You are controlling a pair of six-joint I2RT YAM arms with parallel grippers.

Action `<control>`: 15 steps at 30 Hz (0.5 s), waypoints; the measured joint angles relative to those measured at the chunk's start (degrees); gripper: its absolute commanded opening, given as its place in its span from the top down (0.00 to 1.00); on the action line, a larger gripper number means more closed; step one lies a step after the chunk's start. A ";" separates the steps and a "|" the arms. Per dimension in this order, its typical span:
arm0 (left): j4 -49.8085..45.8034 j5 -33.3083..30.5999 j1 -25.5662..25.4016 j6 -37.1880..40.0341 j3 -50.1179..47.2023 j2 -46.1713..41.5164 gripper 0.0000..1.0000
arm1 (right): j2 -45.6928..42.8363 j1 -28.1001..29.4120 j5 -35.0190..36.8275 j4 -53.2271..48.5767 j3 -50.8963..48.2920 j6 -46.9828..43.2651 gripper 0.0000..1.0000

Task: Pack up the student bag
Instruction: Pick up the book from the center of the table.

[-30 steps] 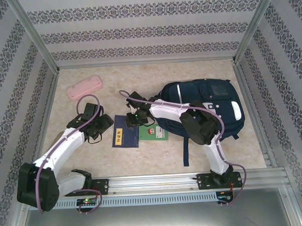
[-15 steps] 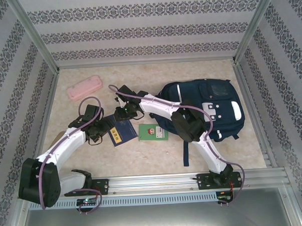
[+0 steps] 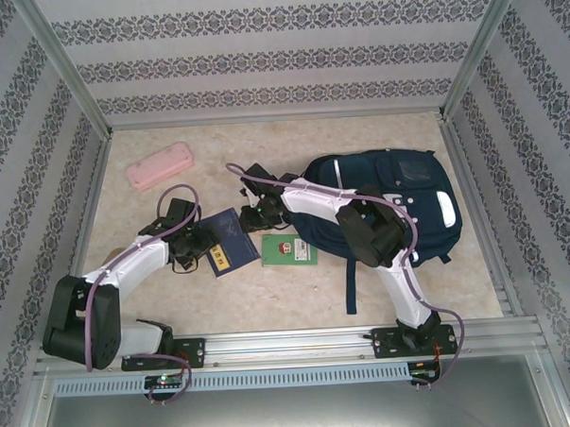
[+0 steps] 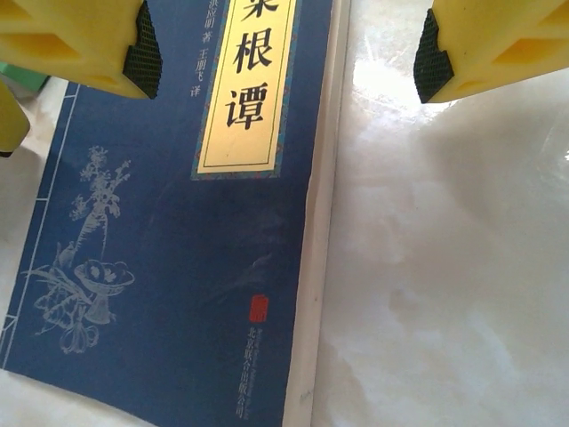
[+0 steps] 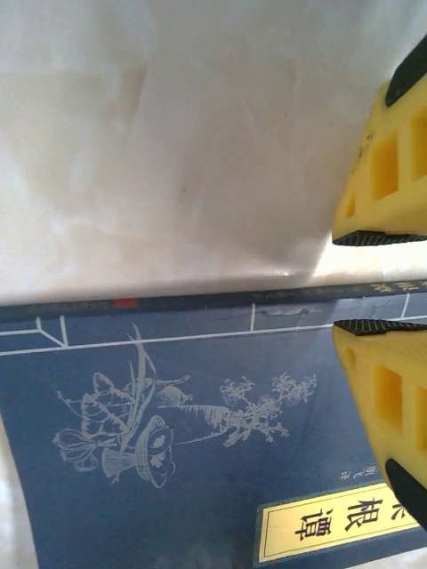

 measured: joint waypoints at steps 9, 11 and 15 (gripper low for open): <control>2.67 0.50 0.00 0.42 -0.72 4.15 0.32 | 1.46 1.07 -1.42 1.66 0.13 0.39 0.71; 2.10 -0.07 0.13 0.76 -0.39 4.96 0.39 | 1.53 1.31 -1.51 2.01 0.15 0.50 0.71; 1.60 0.28 0.72 0.79 -0.26 5.79 0.40 | 1.55 1.49 -1.70 2.43 0.17 0.63 0.71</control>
